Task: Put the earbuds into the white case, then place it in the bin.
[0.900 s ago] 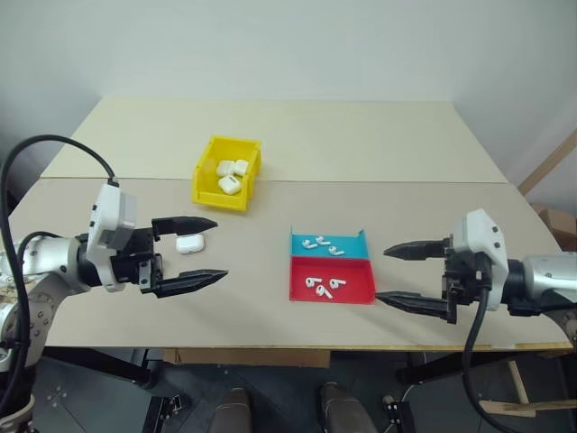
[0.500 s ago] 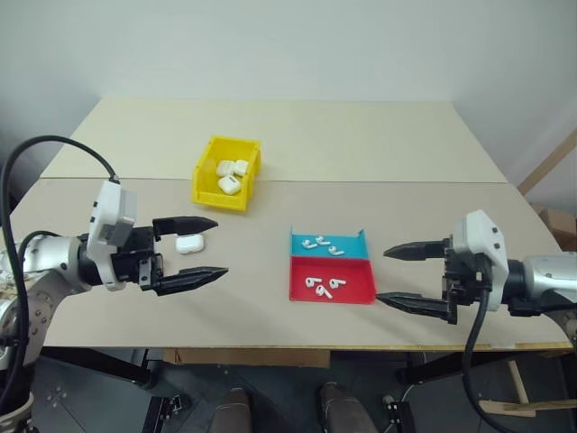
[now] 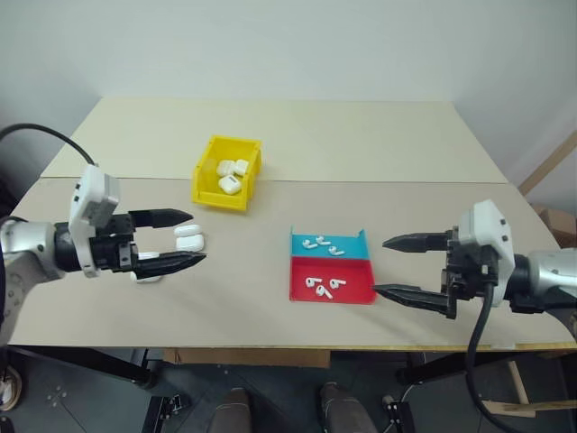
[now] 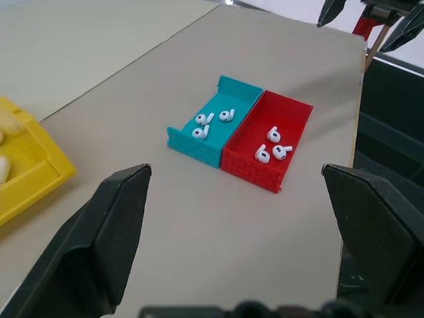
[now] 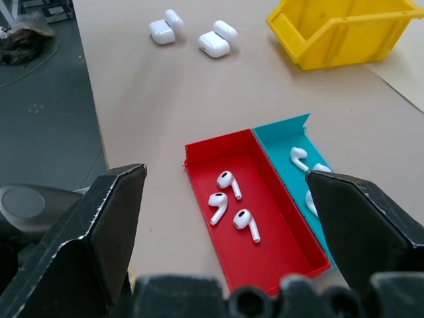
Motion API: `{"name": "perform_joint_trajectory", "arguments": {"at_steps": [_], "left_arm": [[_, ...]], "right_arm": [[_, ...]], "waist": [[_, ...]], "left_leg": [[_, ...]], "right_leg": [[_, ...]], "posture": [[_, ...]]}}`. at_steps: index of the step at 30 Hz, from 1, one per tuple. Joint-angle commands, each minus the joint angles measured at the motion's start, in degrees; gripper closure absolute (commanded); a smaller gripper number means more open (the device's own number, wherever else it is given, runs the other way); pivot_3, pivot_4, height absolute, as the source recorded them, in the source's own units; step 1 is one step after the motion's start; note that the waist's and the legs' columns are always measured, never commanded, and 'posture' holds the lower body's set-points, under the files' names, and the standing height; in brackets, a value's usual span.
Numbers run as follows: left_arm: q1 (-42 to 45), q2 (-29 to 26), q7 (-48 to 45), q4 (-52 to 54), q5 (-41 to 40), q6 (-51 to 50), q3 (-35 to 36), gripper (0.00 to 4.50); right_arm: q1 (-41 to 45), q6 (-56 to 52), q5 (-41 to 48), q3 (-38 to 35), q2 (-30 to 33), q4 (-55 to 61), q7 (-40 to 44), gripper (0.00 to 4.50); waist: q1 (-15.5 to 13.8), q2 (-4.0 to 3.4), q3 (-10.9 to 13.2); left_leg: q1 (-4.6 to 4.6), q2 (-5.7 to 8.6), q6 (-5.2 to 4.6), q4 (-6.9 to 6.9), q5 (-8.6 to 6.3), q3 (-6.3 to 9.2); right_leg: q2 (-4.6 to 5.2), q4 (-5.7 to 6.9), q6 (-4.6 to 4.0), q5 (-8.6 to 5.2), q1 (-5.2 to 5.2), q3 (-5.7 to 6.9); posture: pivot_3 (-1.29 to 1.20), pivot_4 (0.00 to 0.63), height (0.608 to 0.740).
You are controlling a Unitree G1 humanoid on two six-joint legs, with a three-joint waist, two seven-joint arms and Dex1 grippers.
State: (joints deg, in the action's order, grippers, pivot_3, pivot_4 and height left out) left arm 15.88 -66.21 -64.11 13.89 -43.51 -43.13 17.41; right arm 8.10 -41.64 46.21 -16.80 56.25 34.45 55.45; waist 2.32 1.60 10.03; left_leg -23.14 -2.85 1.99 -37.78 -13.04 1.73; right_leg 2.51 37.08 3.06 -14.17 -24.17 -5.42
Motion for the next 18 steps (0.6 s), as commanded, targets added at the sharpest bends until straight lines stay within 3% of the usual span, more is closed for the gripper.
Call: {"name": "perform_joint_trajectory", "arguments": {"at_steps": [1, 3, 6, 10, 13, 18], "left_arm": [[2.68, -7.58, 5.62, -0.58, 5.76, -8.67, -3.84, 0.00], [4.04, -8.84, 7.70, -1.32, 5.69, -13.33, -5.02, 0.00], [12.76, -10.40, 13.39, -1.41, 5.11, -29.76, -10.40, 0.00], [27.11, -7.57, 20.68, -4.03, 5.80, -46.93, -14.56, 0.00], [33.08, -7.52, 27.03, -7.68, 3.86, -49.37, -18.48, 0.00], [41.16, -8.80, 41.62, -17.81, -2.71, -49.37, -31.74, 0.00]], "right_arm": [[-0.51, -0.42, 0.54, -2.12, 0.66, 2.36, -1.78, 0.03], [-0.73, -1.06, 1.38, -2.32, 0.66, 2.58, -2.46, 0.03], [-1.86, -1.01, 0.94, -1.96, 0.17, 3.59, -3.81, 0.03], [-2.52, -0.77, 0.67, -1.10, -0.31, 4.22, -5.11, 0.03], [-2.04, -0.63, 0.19, -0.08, -0.16, 3.83, -5.36, 0.03], [-1.18, -0.86, 0.74, 0.49, -0.02, 3.33, -5.37, 0.03]], "waist": [[0.08, -0.01, 0.00], [0.07, -0.01, 0.00], [-0.22, 0.09, 0.05], [-0.12, 0.33, 0.08], [-0.01, 0.34, 0.07], [0.19, 0.36, 0.07]], "left_leg": [[0.02, 0.02, 0.00, 0.00, 0.00, -0.05], [0.04, 0.02, 0.00, 0.00, 0.00, -0.10], [0.00, 0.01, 0.00, 0.01, 0.00, -0.04], [-0.07, 0.03, 0.00, -0.02, 0.00, -0.02], [-0.04, 0.04, -0.01, -0.01, -0.01, 0.00], [0.03, 0.04, -0.01, -0.01, -0.01, -0.01]], "right_leg": [[0.02, 0.01, 0.08, -0.05, 0.01, -0.04], [0.04, 0.01, 0.12, -0.07, 0.02, -0.07], [0.01, 0.03, 0.12, -0.08, -0.01, -0.02], [0.01, 0.01, 0.13, -0.07, -0.02, -0.01], [0.01, 0.03, 0.13, -0.08, -0.01, -0.01], [0.00, 0.12, 0.12, -0.08, -0.01, -0.05]], "posture": [[0.00, 0.150, 0.740], [0.00, 0.150, 0.740], [0.00, 0.150, 0.740], [0.00, 0.150, 0.740], [0.00, 0.150, 0.740], [0.00, 0.150, 0.740]]}}
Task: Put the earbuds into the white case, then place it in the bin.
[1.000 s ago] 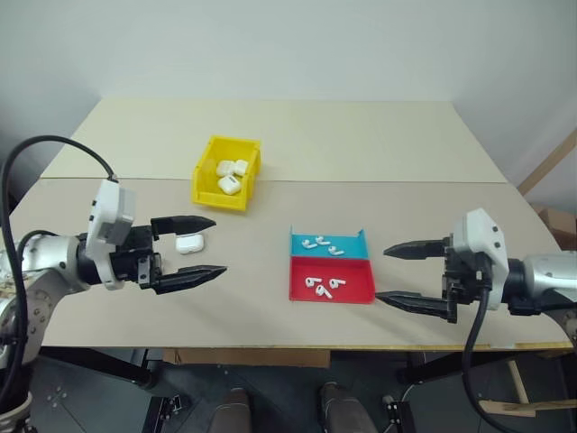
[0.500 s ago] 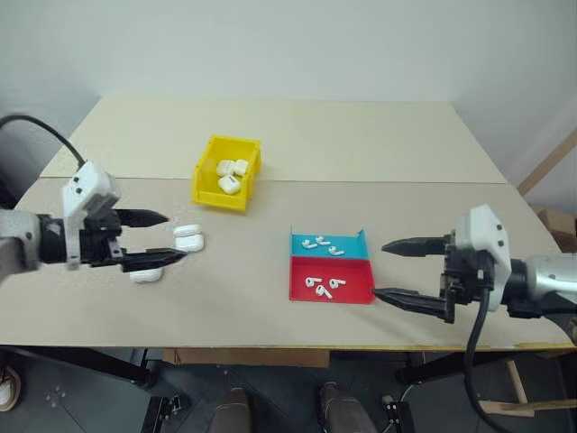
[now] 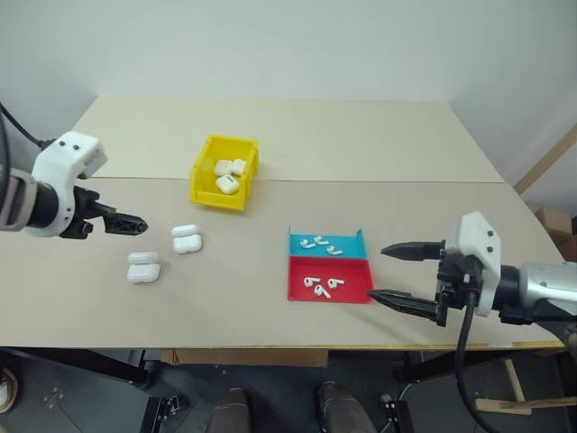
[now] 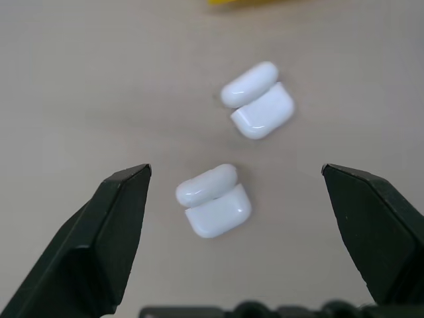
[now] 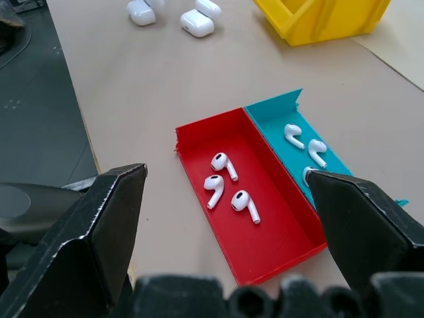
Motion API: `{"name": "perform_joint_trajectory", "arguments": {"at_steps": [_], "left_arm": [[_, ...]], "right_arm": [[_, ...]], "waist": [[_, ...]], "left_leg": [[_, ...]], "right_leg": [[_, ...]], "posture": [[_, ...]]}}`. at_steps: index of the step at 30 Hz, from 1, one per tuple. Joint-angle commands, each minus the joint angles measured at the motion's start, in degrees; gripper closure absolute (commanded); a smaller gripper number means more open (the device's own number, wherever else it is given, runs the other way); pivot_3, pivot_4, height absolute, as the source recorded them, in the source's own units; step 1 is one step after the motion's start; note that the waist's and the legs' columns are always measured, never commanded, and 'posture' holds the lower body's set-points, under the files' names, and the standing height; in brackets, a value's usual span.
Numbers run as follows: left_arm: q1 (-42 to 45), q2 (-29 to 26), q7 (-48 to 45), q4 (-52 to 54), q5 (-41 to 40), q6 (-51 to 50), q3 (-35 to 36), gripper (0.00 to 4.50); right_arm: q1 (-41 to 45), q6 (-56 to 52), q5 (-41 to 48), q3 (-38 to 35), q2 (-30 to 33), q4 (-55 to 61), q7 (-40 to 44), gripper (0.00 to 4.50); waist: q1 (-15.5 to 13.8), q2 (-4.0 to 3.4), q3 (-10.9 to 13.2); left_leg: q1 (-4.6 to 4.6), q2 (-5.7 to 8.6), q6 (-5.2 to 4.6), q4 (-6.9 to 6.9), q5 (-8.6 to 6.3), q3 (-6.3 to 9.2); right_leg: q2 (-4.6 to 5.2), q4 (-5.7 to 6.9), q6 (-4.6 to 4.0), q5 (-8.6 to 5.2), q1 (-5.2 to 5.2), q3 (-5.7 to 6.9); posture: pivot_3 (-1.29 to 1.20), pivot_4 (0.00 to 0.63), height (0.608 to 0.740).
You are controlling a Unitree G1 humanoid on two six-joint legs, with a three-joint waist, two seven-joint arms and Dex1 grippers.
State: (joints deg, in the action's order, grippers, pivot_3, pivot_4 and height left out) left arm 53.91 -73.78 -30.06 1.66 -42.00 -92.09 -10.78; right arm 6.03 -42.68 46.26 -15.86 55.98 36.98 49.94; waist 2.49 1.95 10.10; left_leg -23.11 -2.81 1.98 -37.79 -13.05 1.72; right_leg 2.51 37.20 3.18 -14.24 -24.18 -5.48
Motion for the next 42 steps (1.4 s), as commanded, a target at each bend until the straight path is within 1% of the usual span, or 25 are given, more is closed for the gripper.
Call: {"name": "perform_joint_trajectory", "arguments": {"at_steps": [1, 2, 6, 10, 14, 17, 19, 25, 33, 36, 39, 40, 42], "left_arm": [[3.58, -0.81, 11.14, -7.06, -6.11, -0.41, -4.59, 0.00], [4.26, -0.05, 14.60, -9.94, -9.38, -0.41, -5.50, 0.00], [4.32, 2.56, 26.67, -14.17, -23.22, -0.41, -8.11, 0.00], [4.01, 5.78, 40.13, -18.38, -33.19, -0.41, -8.30, 0.00], [4.08, 8.78, 51.02, -23.62, -37.69, -0.41, -7.24, 0.00], [3.88, 10.35, 55.50, -26.32, -40.38, -0.41, -7.09, 0.00], [4.04, 13.17, 58.46, -28.38, -40.60, -0.41, -6.01, 0.00], [3.13, 17.56, 64.52, -31.45, -41.71, -0.41, -3.76, 0.00], [0.81, 18.58, 69.64, -31.89, -44.85, -0.41, -1.50, 0.00], [-0.44, 19.30, 70.93, -30.48, -45.24, -0.41, -0.24, 0.62], [-1.33, 20.18, 73.13, -29.23, -44.67, -0.41, 2.19, 1.56], [-1.57, 20.40, 73.89, -29.08, -44.78, -0.41, 2.93, 1.72], [-2.44, 19.90, 74.37, -25.27, -43.89, -0.41, 4.80, 1.72]], "right_arm": [[1.13, 0.03, 0.87, -0.38, 0.30, 0.70, 0.14, 0.03], [1.29, -0.02, 0.98, -0.38, 0.41, 0.58, 0.28, 0.03], [2.08, -0.12, 0.97, -0.37, 1.10, -0.04, 1.04, 0.03], [2.98, -0.39, 1.05, -0.57, 1.60, -0.56, 1.69, 0.03], [3.47, -0.72, 1.27, -0.74, 1.96, -0.62, 1.81, 0.03], [3.29, -0.79, 1.30, -1.13, 2.17, -0.43, 1.97, 0.03], [3.29, -0.89, 1.18, -1.20, 2.39, -0.24, 2.05, 0.03], [2.96, -1.51, 1.80, -2.04, 3.02, 0.23, 2.34, 0.03], [2.72, -1.91, 2.05, -2.50, 3.35, 0.46, 2.35, 0.03], [2.83, -1.81, 2.29, -2.36, 3.37, 0.13, 2.30, 0.00], [2.74, -1.82, 2.30, -2.41, 3.32, 0.15, 2.08, 0.00], [2.57, -1.81, 2.37, -2.55, 3.30, 0.24, 2.08, 0.00], [2.40, -1.68, 2.38, -2.57, 3.10, 0.30, 1.95, 0.00]], "waist": [[0.05, 0.01, 0.00], [0.02, 0.01, 0.00], [-0.25, 0.03, 0.00], [-0.64, 0.13, -0.02], [-0.74, 0.15, -0.03], [-0.77, 0.15, -0.03], [-0.92, 0.15, -0.04], [-1.52, 0.18, -0.06], [-1.51, 0.19, -0.07], [-1.49, 0.18, -0.09], [-1.50, 0.17, -0.10], [-1.52, 0.17, -0.10], [-1.48, 0.18, -0.10]], "left_leg": [[-0.02, -0.01, 0.00, -0.01, 0.00, 0.02], [-0.02, 0.00, 0.00, 0.00, 0.00, 0.01], [-0.07, 0.00, 0.00, -0.02, 0.00, 0.02], [-0.10, 0.02, 0.00, -0.07, 0.00, 0.04], [-0.06, 0.03, 0.00, -0.07, 0.00, 0.03], [-0.06, 0.04, 0.00, -0.07, 0.00, 0.03], [-0.07, 0.05, 0.01, -0.07, 0.00, 0.04], [-0.06, 0.09, 0.03, -0.07, 0.01, 0.04], [-0.03, 0.09, 0.03, -0.07, 0.02, 0.04], [0.00, 0.10, 0.04, -0.07, 0.02, 0.03], [0.01, 0.10, 0.04, -0.07, 0.02, 0.03], [0.01, 0.10, 0.04, -0.07, 0.02, 0.03], [0.02, 0.10, 0.05, -0.07, 0.03, 0.04]], "right_leg": [[0.00, 0.00, 0.00, 0.00, -0.01, 0.01], [0.00, 0.00, 0.00, 0.00, -0.02, 0.01], [0.03, -0.01, -0.23, 0.14, -0.02, 0.03], [0.05, 0.00, -0.33, 0.21, -0.02, 0.05], [0.05, 0.01, -0.35, 0.22, -0.01, 0.04], [0.05, 0.00, -0.36, 0.22, -0.01, 0.03], [0.06, 0.00, -0.36, 0.23, 0.00, 0.04], [0.09, -0.01, -0.37, 0.24, 0.01, 0.04], [0.09, 0.00, -0.37, 0.25, 0.03, 0.03], [0.10, 0.00, -0.37, 0.25, 0.06, 0.03], [0.10, 0.01, -0.37, 0.25, 0.05, 0.02], [0.10, 0.01, -0.37, 0.25, 0.05, 0.02], [0.10, 0.02, -0.38, 0.26, 0.06, 0.02]], "posture": [[0.00, 0.150, 0.740], [0.00, 0.150, 0.740], [0.00, 0.150, 0.740], [0.00, 0.150, 0.740], [0.00, 0.150, 0.740], [0.00, 0.150, 0.740], [0.00, 0.150, 0.740], [0.00, 0.150, 0.740], [0.00, 0.150, 0.740], [0.00, 0.150, 0.740], [0.00, 0.150, 0.740], [0.00, 0.150, 0.740], [0.00, 0.150, 0.740]]}}
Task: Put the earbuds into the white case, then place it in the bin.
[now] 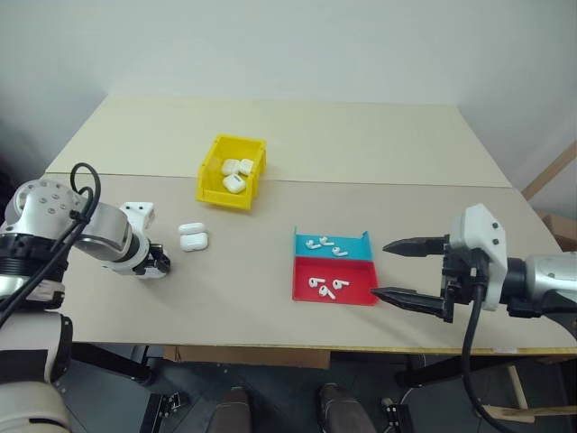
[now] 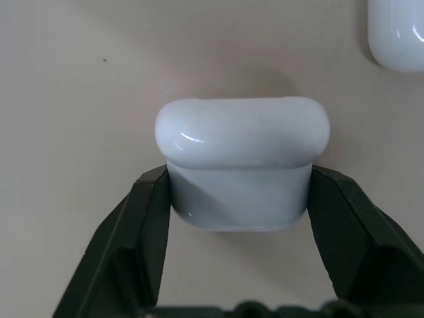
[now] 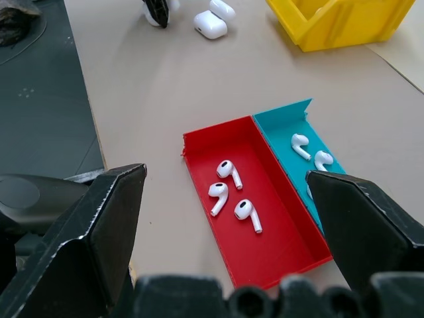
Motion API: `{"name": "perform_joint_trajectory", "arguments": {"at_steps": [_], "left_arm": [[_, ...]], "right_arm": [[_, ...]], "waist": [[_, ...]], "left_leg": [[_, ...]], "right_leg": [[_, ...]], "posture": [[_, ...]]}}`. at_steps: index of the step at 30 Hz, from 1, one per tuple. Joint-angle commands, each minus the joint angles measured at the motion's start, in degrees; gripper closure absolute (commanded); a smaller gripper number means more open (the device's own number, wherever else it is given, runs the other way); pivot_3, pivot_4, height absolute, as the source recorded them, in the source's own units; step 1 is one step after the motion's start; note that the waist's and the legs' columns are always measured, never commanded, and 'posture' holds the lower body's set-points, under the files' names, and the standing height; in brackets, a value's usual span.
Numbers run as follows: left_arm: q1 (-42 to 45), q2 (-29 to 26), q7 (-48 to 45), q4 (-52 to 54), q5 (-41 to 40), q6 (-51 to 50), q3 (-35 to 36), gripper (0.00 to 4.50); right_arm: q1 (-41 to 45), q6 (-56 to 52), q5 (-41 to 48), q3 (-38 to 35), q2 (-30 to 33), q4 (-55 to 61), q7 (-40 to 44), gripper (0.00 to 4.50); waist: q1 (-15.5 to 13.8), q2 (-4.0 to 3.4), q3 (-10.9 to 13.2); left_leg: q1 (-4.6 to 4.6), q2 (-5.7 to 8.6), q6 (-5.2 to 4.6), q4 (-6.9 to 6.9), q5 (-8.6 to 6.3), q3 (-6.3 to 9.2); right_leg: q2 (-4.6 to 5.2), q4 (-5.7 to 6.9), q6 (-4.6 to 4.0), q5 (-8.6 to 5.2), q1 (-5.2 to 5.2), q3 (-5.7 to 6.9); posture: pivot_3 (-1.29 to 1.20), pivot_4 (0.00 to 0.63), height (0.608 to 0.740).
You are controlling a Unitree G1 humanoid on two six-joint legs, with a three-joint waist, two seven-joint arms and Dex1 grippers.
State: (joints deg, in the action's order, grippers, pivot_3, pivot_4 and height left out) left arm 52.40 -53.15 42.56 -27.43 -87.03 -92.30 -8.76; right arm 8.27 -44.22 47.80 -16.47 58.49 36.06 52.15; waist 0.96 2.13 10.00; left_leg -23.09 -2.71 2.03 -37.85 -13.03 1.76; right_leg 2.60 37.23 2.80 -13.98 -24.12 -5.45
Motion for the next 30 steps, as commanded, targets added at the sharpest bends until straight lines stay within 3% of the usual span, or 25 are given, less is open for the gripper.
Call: {"name": "perform_joint_trajectory", "arguments": {"at_steps": [1, 6, 11, 13, 15, 17, 23, 27, 30], "left_arm": [[-1.37, -1.11, 2.07, 6.02, 1.92, -0.20, 4.26, 1.72], [-6.49, -8.34, -9.61, 25.48, 7.59, 1.36, 12.12, 1.72], [-19.45, -15.48, -37.01, 45.83, 17.51, 18.45, 23.01, 1.72], [-26.91, -13.21, -47.24, 52.41, 24.57, 31.06, 27.81, 1.72], [-29.05, -9.79, -55.84, 52.74, 22.59, 35.00, 31.27, 1.72], [-31.55, -5.82, -65.28, 54.64, 25.62, 43.45, 31.64, 1.72], [-31.92, 6.95, -90.49, 49.71, 36.42, 65.36, 21.43, 1.72], [-29.27, 9.32, -107.13, 42.94, 41.12, 72.30, 14.68, 1.72], [-27.55, 11.21, -113.34, 39.82, 43.47, 75.51, 11.63, 1.72]], "right_arm": [[0.05, -0.05, 0.86, -1.98, 0.47, 1.14, -0.32, 0.00], [-0.79, 0.99, 0.27, -1.10, -0.87, 0.16, -0.60, 0.00], [0.72, 2.31, -1.04, 1.32, -2.94, -1.70, -0.49, 0.00], [1.96, 2.63, -1.51, 2.27, -3.76, -2.68, -0.30, 0.00], [2.72, 3.20, -2.02, 2.73, -4.25, -3.45, 0.33, 0.00], [3.71, 3.42, -2.01, 2.86, -4.35, -4.36, 0.97, 0.00], [10.08, 0.36, -2.15, 4.40, -0.75, -5.99, 1.87, 0.00], [19.66, -5.38, -3.74, 12.01, 1.57, -5.99, 0.92, 0.00], [27.55, -11.34, -5.73, 19.61, 3.45, -6.68, 2.01, 0.00]], "waist": [[0.06, 0.01, 0.00], [0.22, 0.06, 0.01], [0.08, 0.02, -0.01], [-0.17, -0.06, -0.06], [-0.63, -0.07, -0.06], [-0.71, -0.06, -0.08], [-0.52, -0.27, -0.21], [-0.01, -0.23, -0.23], [0.40, -0.29, -0.24]], "left_leg": [[0.00, 0.00, 0.00, 0.00, 0.00, 0.00], [-0.11, -0.02, 0.02, 0.01, 0.00, 0.00], [-0.03, -0.01, 0.04, 0.03, 0.01, -0.07], [0.05, -0.01, 0.06, 0.06, 0.02, -0.16], [0.12, -0.02, 0.08, 0.06, 0.04, -0.17], [0.09, -0.04, 0.09, 0.04, 0.05, -0.15], [-0.01, -0.04, 0.04, 0.04, 0.02, -0.16], [-0.02, -0.06, 0.03, 0.01, 0.03, -0.16], [0.00, -0.07, 0.02, 0.01, 0.03, -0.19]], "right_leg": [[0.00, 0.00, 0.00, 0.00, 0.00, 0.00], [-0.01, -0.03, -0.01, 0.00, -0.11, -0.01], [0.02, -0.06, -0.02, 0.00, -0.03, -0.02], [0.04, -0.09, -0.04, 0.01, 0.01, -0.04], [0.04, -0.10, -0.06, 0.01, 0.08, -0.04], [0.01, -0.12, -0.08, 0.03, 0.09, -0.02], [0.01, -0.19, -0.06, 0.02, 0.06, -0.04], [-0.04, -0.16, -0.06, 0.03, 0.03, -0.05], [-0.05, -0.14, -0.07, 0.03, -0.01, -0.09]], "posture": [[0.00, 0.150, 0.740], [0.00, 0.150, 0.740], [0.00, 0.150, 0.740], [0.00, 0.150, 0.740], [0.00, 0.150, 0.740], [0.00, 0.150, 0.740], [0.00, 0.150, 0.740], [0.00, 0.150, 0.740], [0.00, 0.150, 0.740]]}}
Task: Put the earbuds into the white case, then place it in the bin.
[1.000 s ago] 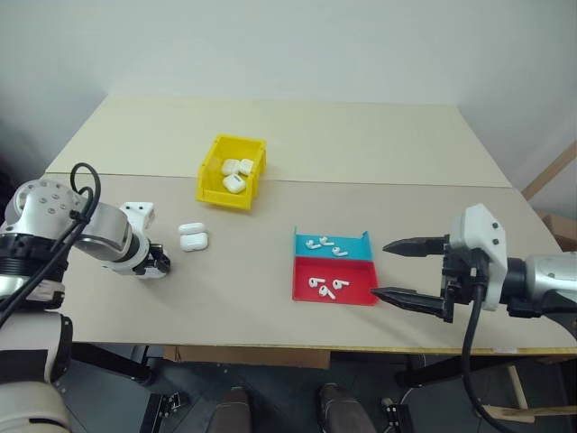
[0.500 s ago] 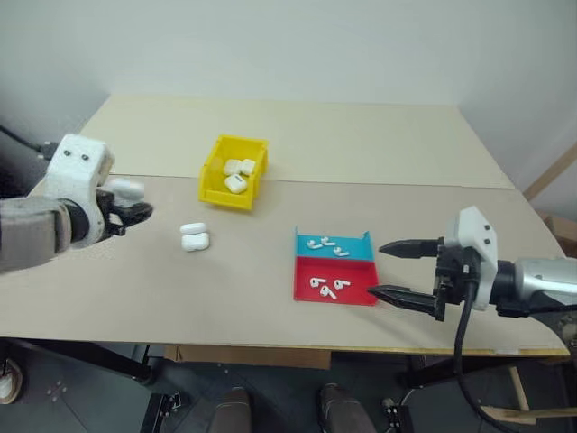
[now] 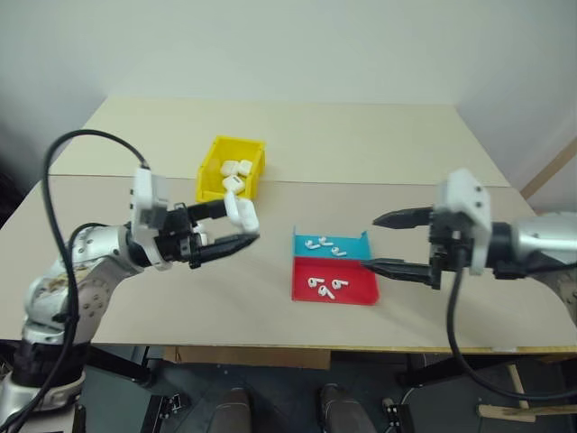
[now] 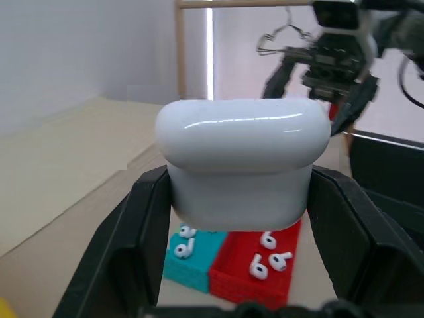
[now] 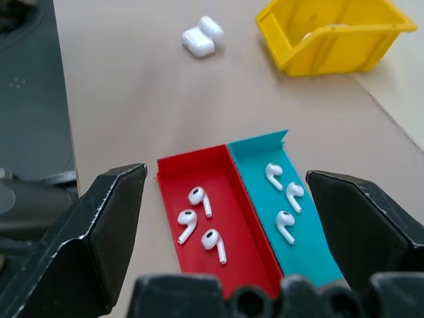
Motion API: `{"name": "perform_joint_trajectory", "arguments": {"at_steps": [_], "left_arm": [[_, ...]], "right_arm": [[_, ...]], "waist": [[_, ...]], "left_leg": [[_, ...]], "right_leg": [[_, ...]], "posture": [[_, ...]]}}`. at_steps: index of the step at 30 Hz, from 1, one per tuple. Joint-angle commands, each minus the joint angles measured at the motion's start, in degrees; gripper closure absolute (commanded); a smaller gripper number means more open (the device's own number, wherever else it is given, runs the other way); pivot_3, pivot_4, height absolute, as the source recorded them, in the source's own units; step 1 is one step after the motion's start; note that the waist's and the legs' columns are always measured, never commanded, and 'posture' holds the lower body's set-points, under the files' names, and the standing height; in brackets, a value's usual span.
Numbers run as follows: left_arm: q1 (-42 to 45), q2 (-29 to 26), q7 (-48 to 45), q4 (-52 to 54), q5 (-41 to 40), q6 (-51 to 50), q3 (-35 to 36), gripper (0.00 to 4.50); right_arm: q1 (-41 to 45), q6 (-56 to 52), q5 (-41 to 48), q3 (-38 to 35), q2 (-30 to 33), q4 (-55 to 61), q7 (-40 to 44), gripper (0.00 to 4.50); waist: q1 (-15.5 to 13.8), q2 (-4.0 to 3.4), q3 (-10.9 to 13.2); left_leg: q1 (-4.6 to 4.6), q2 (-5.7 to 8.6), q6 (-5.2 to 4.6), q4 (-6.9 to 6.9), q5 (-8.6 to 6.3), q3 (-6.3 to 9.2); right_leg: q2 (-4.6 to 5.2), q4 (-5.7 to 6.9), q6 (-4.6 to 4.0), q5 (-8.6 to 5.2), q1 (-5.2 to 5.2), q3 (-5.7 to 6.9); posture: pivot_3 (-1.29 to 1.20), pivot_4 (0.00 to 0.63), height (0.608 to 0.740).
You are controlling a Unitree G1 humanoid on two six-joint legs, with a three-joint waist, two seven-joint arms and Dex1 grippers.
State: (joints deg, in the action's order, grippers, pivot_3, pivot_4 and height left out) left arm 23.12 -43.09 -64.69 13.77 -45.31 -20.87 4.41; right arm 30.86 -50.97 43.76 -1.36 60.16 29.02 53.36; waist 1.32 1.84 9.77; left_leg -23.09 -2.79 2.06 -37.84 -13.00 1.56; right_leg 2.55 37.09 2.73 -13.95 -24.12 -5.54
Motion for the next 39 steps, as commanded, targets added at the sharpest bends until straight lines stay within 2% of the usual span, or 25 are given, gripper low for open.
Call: {"name": "perform_joint_trajectory", "arguments": {"at_steps": [1, 4, 7, 13, 20, 39], "left_arm": [[2.16, 2.26, -7.03, -2.15, 2.65, 5.37, -2.21, 1.72], [2.32, 4.50, -10.32, -3.08, 3.97, 7.74, -3.57, 1.72], [1.16, 5.26, -13.09, -2.34, 5.61, 9.59, -4.57, 1.72], [-0.51, 5.76, -15.60, -1.85, 7.25, 11.51, -4.94, 1.72], [-2.75, 5.88, -12.15, 1.84, 6.43, 10.11, -3.66, 1.72], [-5.00, 4.90, -9.09, 4.25, 7.45, 10.43, -2.26, 1.72]], "right_arm": [[7.30, -6.00, -2.52, 7.23, 2.45, 0.23, 2.08, 0.00], [14.39, -10.49, -6.16, 16.82, 3.08, 1.23, 4.55, 0.60], [19.28, -12.15, -11.11, 24.65, 0.83, 0.55, 4.79, 1.62], [25.08, -9.72, -23.43, 38.25, -4.44, -4.83, 4.99, 1.62], [26.60, -4.43, -33.90, 46.30, -6.89, -10.39, 8.82, 1.62], [28.65, 3.04, -47.61, 50.01, -16.50, -22.49, 18.02, 1.62]], "waist": [[0.05, 0.00, 0.00], [0.03, -0.01, 0.00], [0.04, -0.01, 0.00], [0.40, -0.01, 0.00], [0.47, -0.01, 0.00], [1.13, -0.03, 0.01]], "left_leg": [[0.00, -0.02, -0.01, 0.00, -0.01, 0.03], [-0.09, -0.03, -0.08, -0.02, -0.05, 0.04], [-0.16, -0.03, -0.09, -0.03, -0.05, 0.05], [-0.09, -0.04, -0.09, -0.04, -0.05, 0.04], [-0.15, -0.04, -0.09, -0.05, -0.06, 0.07], [-0.07, -0.04, -0.09, -0.04, -0.05, 0.11]], "right_leg": [[-0.01, 0.00, 0.00, 0.00, 0.01, 0.02], [0.00, -0.02, 0.02, -0.02, -0.04, 0.03], [0.00, -0.02, 0.03, -0.03, -0.12, 0.05], [0.00, 0.04, 0.02, -0.01, -0.10, 0.05], [0.00, 0.02, 0.04, -0.03, -0.14, 0.06], [-0.01, 0.10, 0.02, -0.02, -0.11, 0.10]], "posture": [[0.00, 0.150, 0.740], [0.00, 0.150, 0.740], [0.00, 0.150, 0.740], [0.00, 0.150, 0.740], [0.00, 0.150, 0.740], [0.00, 0.150, 0.740]]}}
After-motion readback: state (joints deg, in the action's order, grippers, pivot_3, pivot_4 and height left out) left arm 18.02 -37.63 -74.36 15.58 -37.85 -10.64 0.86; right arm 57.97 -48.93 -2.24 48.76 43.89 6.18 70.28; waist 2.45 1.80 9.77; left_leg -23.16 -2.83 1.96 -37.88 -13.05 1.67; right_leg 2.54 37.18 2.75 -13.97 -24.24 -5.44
